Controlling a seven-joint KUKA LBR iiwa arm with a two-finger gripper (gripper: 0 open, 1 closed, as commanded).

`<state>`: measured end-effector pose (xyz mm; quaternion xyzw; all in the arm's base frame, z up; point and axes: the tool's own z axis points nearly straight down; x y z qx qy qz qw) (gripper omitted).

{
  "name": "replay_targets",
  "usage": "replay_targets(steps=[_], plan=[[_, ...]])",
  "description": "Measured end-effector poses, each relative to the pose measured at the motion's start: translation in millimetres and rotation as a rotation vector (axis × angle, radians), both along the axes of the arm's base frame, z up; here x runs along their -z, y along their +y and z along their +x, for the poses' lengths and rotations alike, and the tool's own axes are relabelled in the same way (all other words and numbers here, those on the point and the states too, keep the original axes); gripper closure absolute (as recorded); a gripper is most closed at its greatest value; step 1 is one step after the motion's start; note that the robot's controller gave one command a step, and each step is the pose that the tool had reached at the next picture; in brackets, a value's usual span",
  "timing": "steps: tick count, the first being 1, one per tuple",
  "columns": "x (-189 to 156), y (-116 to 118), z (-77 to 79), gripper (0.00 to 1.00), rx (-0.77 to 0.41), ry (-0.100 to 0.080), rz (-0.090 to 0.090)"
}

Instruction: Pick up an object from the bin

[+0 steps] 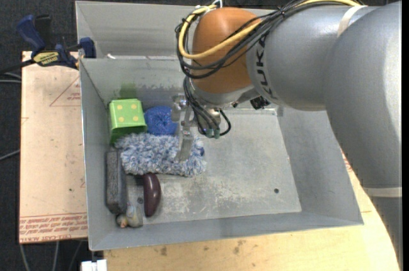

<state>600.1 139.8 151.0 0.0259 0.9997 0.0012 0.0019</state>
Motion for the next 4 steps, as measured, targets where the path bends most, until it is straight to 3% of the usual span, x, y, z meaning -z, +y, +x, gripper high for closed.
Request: replay_targets(steps=[1,2,4], plan=[[73.0,-3.5,0.3,0.00,0.032,-0.002,0.001],[76.6,-3.9,-14.1,1.00,-0.012,-0.009,0.001],[73.7,-4.1,-15.0,1.00,-0.011,-0.004,0.001]])
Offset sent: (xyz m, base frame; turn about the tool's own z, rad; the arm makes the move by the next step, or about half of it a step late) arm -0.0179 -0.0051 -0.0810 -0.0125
